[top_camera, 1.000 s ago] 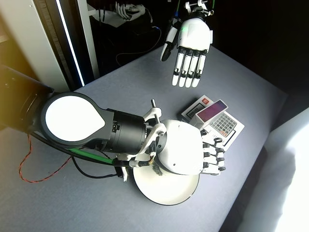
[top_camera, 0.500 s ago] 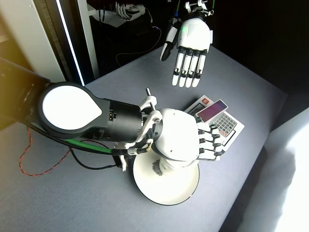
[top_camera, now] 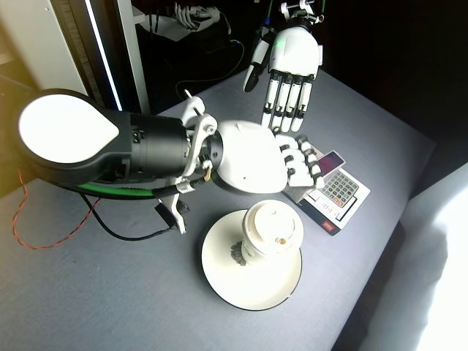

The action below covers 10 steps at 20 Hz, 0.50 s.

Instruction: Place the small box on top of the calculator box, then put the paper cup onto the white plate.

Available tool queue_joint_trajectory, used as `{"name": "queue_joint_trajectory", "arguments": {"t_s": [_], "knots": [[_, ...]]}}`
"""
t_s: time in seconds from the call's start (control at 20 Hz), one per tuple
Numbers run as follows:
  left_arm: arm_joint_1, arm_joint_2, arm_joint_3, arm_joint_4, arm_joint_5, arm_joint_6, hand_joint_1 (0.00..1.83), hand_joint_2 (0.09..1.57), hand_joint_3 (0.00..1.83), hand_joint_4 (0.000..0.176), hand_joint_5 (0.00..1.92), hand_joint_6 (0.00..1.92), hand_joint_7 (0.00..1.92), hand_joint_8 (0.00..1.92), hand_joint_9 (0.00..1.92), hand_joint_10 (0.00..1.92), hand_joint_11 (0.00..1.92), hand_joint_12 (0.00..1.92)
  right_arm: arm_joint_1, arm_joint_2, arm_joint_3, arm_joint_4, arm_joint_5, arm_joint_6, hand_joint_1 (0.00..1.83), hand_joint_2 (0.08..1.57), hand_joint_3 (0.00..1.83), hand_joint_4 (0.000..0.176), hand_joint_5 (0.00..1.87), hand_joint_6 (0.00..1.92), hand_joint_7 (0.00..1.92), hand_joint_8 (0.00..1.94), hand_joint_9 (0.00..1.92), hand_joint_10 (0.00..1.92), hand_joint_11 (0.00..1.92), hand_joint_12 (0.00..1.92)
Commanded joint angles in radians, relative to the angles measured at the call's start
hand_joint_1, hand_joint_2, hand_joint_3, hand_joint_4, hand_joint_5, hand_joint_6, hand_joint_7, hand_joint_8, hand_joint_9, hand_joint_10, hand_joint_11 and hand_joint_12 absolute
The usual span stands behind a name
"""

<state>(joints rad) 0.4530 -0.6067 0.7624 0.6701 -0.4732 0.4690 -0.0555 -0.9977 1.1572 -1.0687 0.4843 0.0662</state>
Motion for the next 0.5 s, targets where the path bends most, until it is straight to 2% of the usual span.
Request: {"name": "queue_joint_trajectory", "arguments": {"t_s": [0.0, 0.1, 0.45], "knots": [[-0.008, 0.014, 0.000, -0.021, -0.088, -0.005, 0.25, 1.29, 0.00, 0.000, 0.33, 0.00, 0.41, 0.00, 0.39, 0.00, 0.12, 0.56, 0.002, 0.027, -0.016, 0.083, 0.137, -0.046, 0.80, 0.94, 0.00, 0.000, 0.00, 0.00, 0.00, 0.00, 0.00, 0.00, 0.00, 0.01], [-0.016, 0.012, -0.001, -0.014, -0.077, -0.005, 0.27, 1.29, 0.00, 0.000, 0.32, 0.00, 0.41, 0.00, 0.38, 0.00, 0.11, 0.56, -0.021, 0.063, -0.051, 0.127, 0.215, -0.152, 0.80, 0.94, 0.00, 0.000, 0.00, 0.00, 0.00, 0.00, 0.00, 0.00, 0.00, 0.00], [-0.047, -0.006, 0.005, -0.014, -0.044, 0.001, 0.25, 1.30, 0.00, 0.000, 0.33, 0.00, 0.41, 0.00, 0.39, 0.00, 0.13, 0.55, -0.084, 0.120, -0.076, 0.127, 0.349, -0.228, 0.77, 0.94, 0.00, 0.000, 0.00, 0.00, 0.00, 0.00, 0.00, 0.00, 0.00, 0.00]]}}
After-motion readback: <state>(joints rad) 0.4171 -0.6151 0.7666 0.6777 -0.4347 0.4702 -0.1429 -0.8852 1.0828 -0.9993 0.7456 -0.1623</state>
